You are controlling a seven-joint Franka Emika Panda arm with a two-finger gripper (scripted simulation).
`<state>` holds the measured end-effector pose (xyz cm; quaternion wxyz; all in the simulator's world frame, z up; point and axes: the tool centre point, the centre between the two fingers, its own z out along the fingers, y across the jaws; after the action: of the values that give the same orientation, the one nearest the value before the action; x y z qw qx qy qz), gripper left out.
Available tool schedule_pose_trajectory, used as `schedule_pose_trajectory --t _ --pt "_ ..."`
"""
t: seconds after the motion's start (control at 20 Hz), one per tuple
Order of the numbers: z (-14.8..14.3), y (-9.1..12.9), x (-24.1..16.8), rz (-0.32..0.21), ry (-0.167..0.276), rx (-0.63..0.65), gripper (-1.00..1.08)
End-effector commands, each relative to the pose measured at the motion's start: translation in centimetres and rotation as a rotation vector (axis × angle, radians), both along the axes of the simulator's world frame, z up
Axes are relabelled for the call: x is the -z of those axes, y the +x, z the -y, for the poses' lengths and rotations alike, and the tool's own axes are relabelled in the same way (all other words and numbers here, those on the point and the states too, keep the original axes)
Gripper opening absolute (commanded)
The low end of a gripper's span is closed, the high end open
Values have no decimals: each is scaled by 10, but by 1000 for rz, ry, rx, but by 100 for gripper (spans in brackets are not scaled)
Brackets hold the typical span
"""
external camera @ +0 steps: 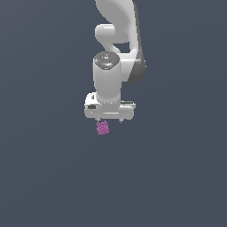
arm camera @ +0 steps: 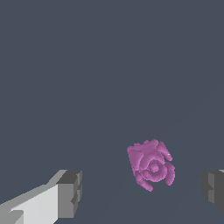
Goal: Pick up the object and move it to a goal position.
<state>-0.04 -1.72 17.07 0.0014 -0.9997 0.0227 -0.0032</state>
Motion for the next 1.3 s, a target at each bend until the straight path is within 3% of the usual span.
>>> schedule_pose_trajectory --t 0.0,0.4,0.85,1.25 --pt "0 0 0 0 0 0 100" --pt "25 14 -24 58 4 72 100" --pt "26 10 -16 51 2 47 100" --pt "34 -6 17 32 -4 -53 100"
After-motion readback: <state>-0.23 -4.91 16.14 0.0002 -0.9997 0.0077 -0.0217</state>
